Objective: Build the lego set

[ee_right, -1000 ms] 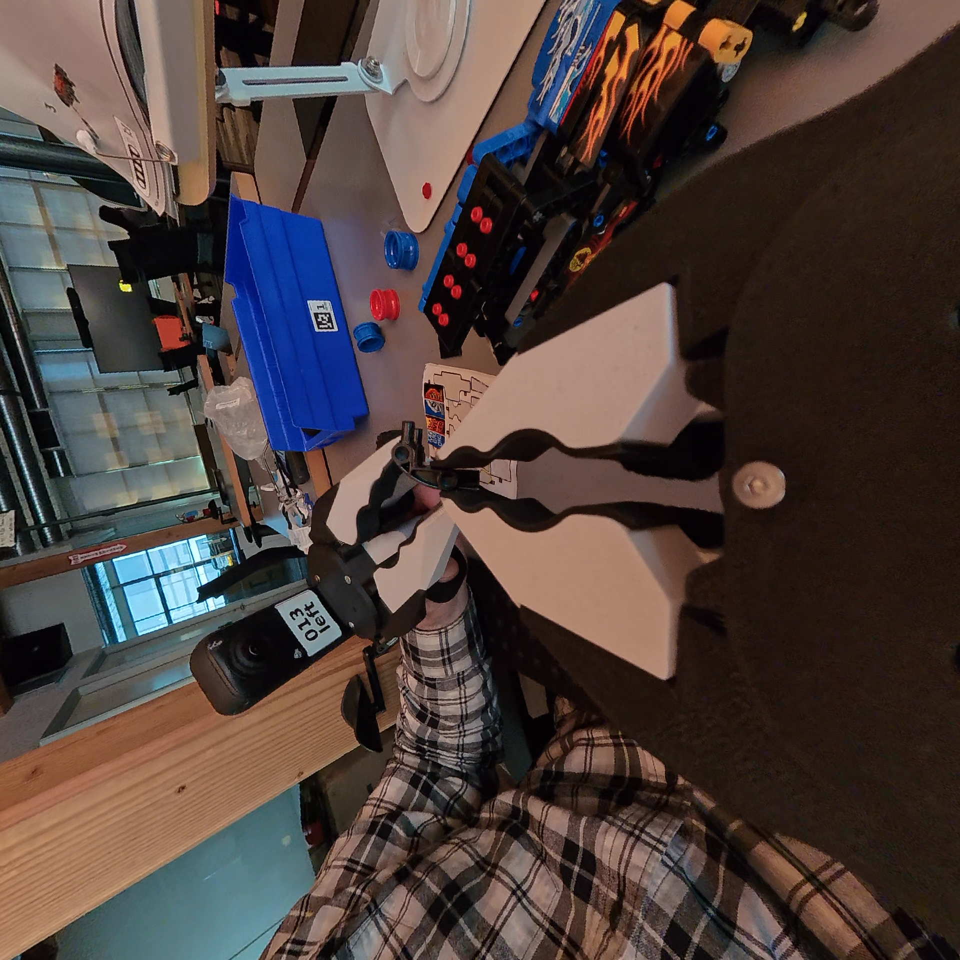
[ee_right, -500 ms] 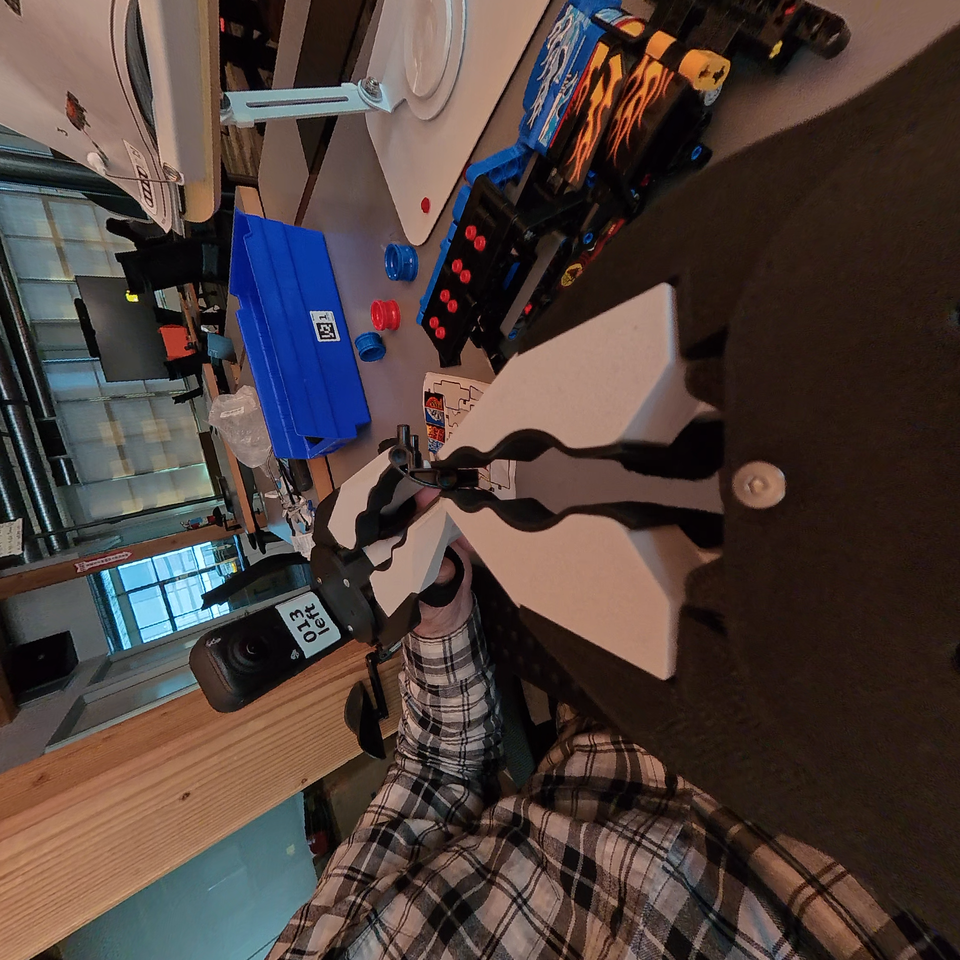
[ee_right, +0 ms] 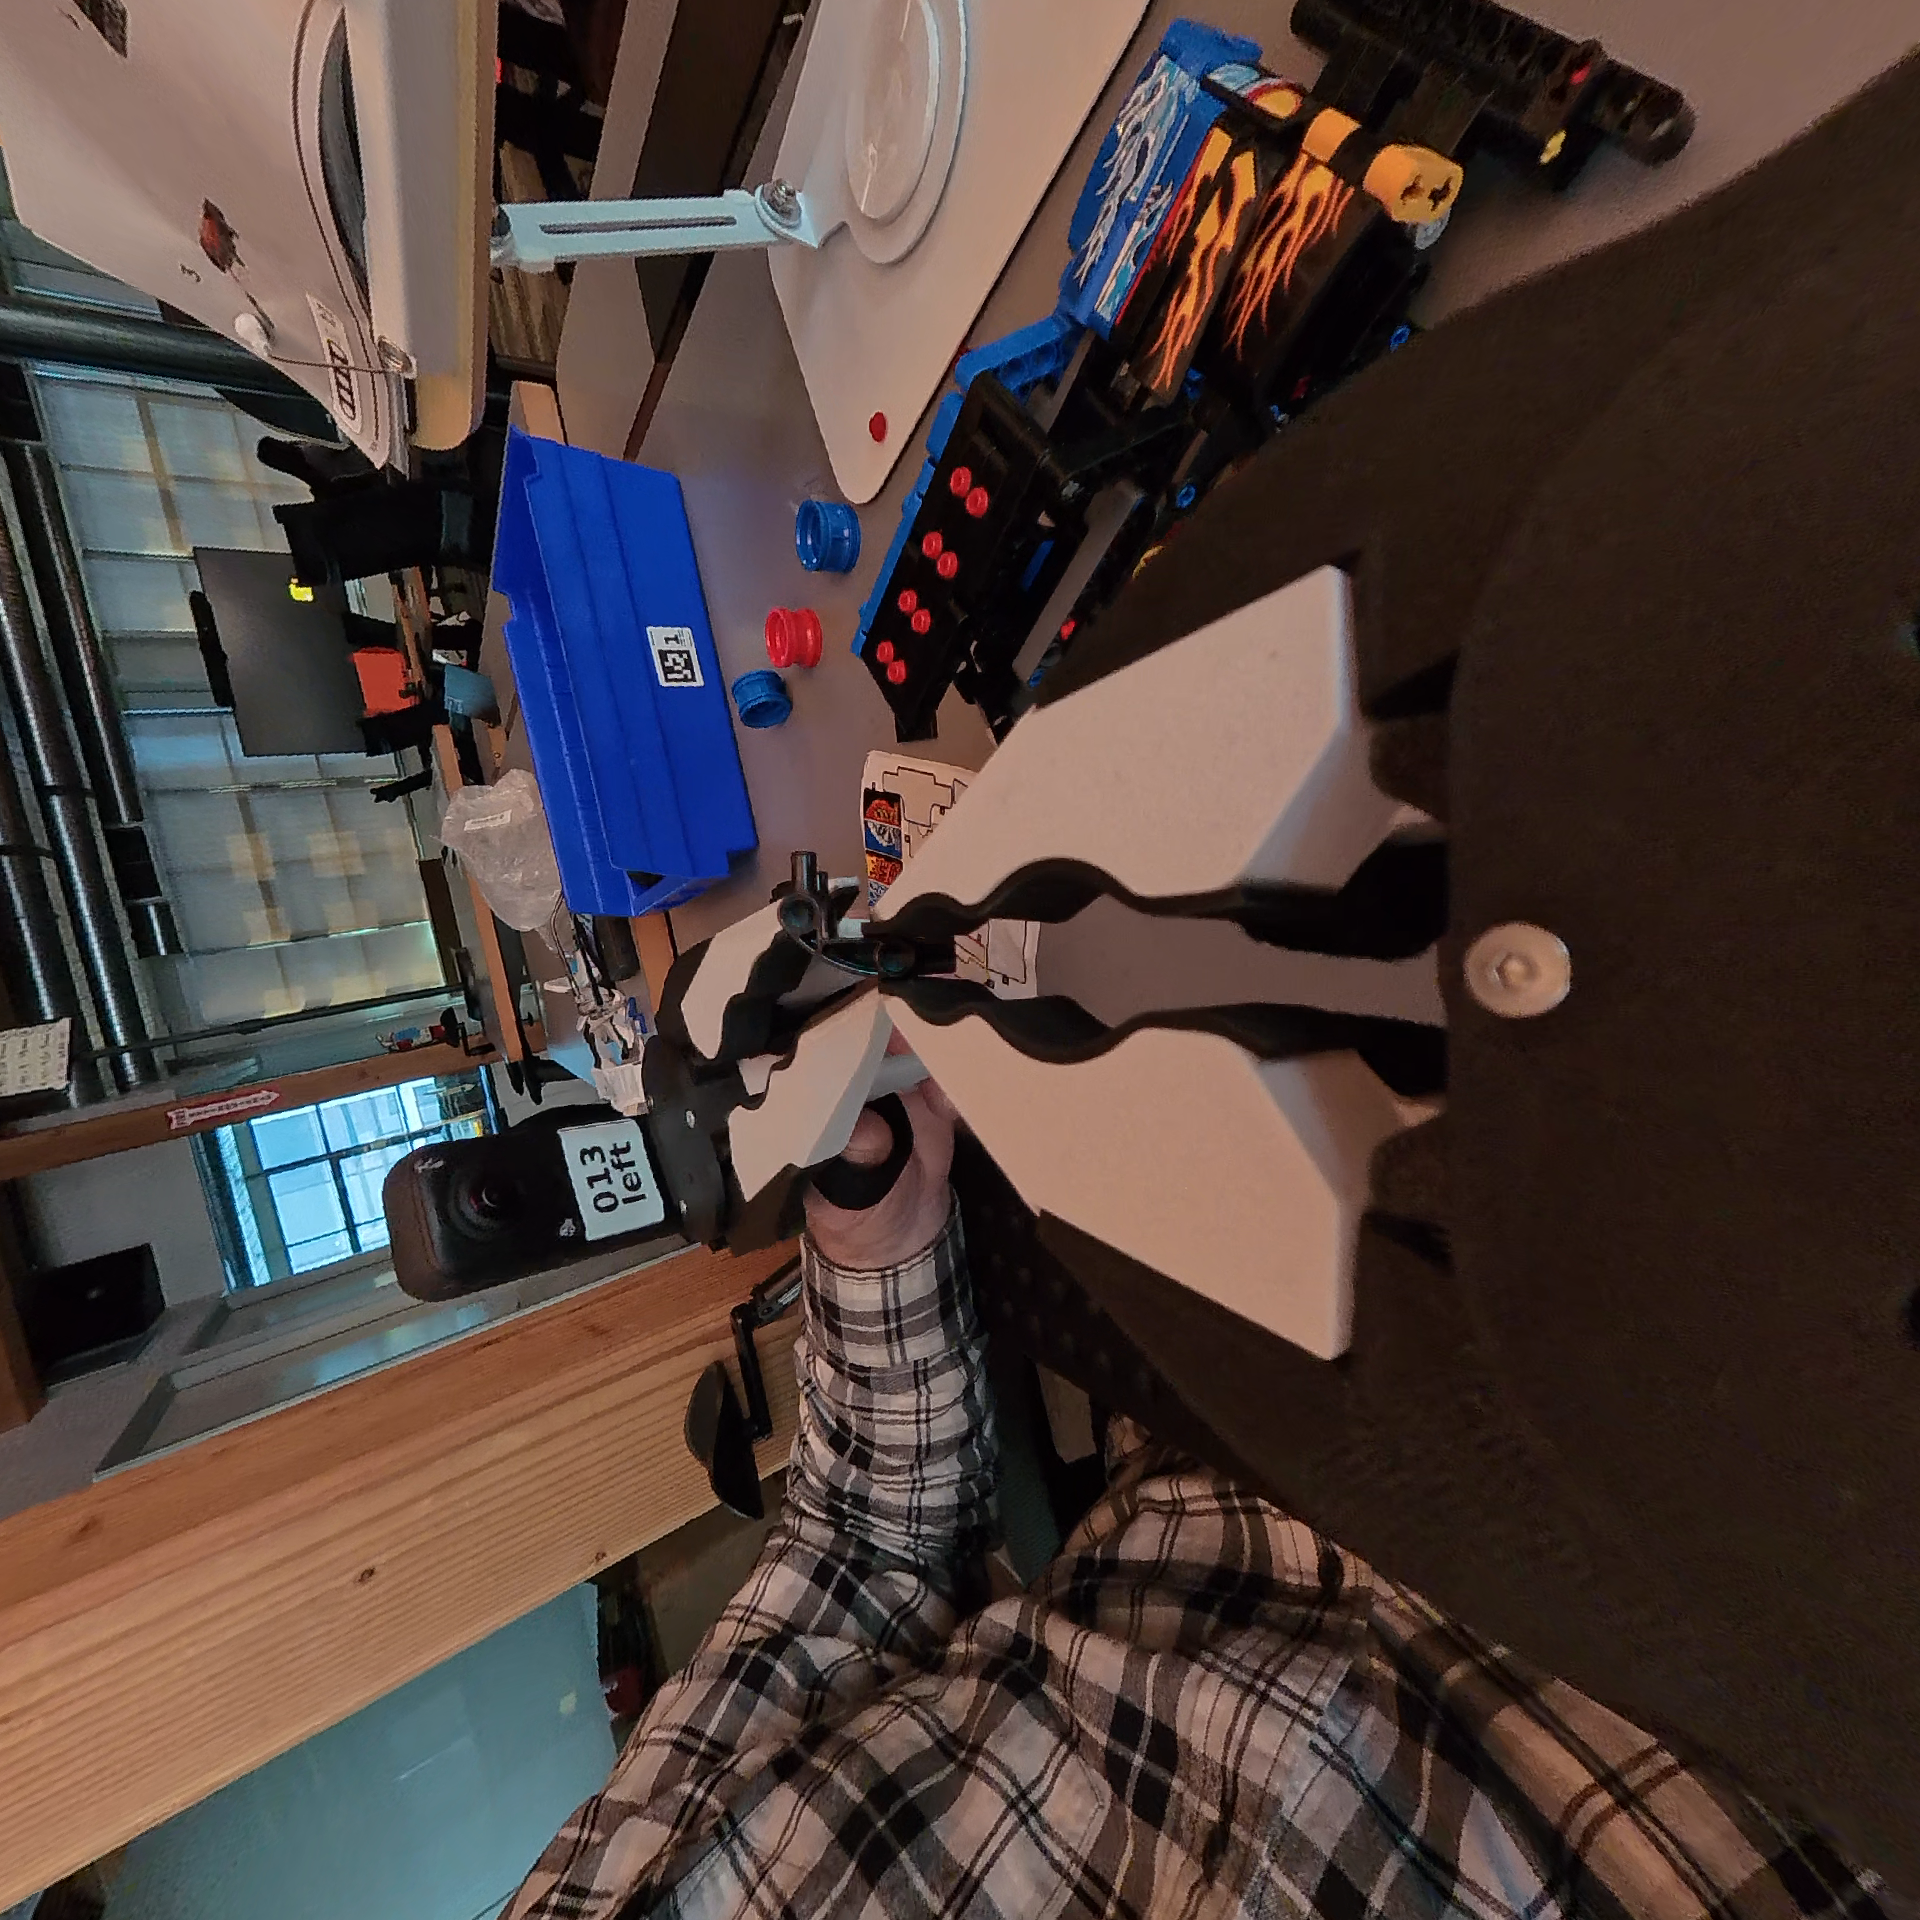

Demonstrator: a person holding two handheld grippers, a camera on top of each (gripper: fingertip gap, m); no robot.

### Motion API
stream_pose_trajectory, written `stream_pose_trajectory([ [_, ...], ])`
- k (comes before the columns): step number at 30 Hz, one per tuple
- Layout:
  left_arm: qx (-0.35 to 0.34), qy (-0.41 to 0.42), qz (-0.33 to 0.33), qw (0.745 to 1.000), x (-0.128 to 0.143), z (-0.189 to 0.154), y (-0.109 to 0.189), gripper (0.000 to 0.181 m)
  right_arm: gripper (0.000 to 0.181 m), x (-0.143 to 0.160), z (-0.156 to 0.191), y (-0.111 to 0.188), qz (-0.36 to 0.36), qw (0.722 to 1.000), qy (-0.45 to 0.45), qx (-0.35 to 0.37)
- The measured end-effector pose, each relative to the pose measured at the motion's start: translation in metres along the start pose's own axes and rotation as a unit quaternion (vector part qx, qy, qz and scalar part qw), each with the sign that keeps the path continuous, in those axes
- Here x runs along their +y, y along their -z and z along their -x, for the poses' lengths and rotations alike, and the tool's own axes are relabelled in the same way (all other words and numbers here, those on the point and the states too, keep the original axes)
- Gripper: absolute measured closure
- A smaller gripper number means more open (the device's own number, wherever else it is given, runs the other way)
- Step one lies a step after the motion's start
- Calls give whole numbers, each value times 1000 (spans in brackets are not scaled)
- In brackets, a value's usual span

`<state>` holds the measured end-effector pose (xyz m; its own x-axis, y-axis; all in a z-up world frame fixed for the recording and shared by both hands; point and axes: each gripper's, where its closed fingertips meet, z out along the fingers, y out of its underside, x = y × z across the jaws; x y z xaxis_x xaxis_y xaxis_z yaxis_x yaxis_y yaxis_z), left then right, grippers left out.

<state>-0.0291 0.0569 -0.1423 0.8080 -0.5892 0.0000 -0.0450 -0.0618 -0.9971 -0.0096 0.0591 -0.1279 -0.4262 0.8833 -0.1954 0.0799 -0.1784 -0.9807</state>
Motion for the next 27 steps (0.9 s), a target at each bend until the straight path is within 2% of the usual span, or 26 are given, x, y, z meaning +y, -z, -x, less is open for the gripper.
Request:
stream_pose_trajectory([
  [5, -36, -88, -4, 995, -6, -2, 3, 163, 175, 2, 1, 1, 8, 999, 30, 8],
  [10, -86, -214, 10, 973, -8, -5, 6, 166, 173, 8, -2, 1, 35, 997, 66, 33],
  [12, -92, -232, 14, 968, -8, -8, 7, 168, 172, 9, -5, 3, 42, 996, 69, 45],
  [16, -94, -221, 59, 969, 9, -6, 6, 172, 170, 18, -13, 4, 75, 991, 80, 74],
  [21, -74, -133, 110, 982, 32, 4, 5, 173, 170, 40, -26, 0, 130, 986, 49, 93],
  [27, -57, -38, 111, 991, 37, 14, 3, 174, 164, 43, -37, 0, 129, 985, 16, 116],
])
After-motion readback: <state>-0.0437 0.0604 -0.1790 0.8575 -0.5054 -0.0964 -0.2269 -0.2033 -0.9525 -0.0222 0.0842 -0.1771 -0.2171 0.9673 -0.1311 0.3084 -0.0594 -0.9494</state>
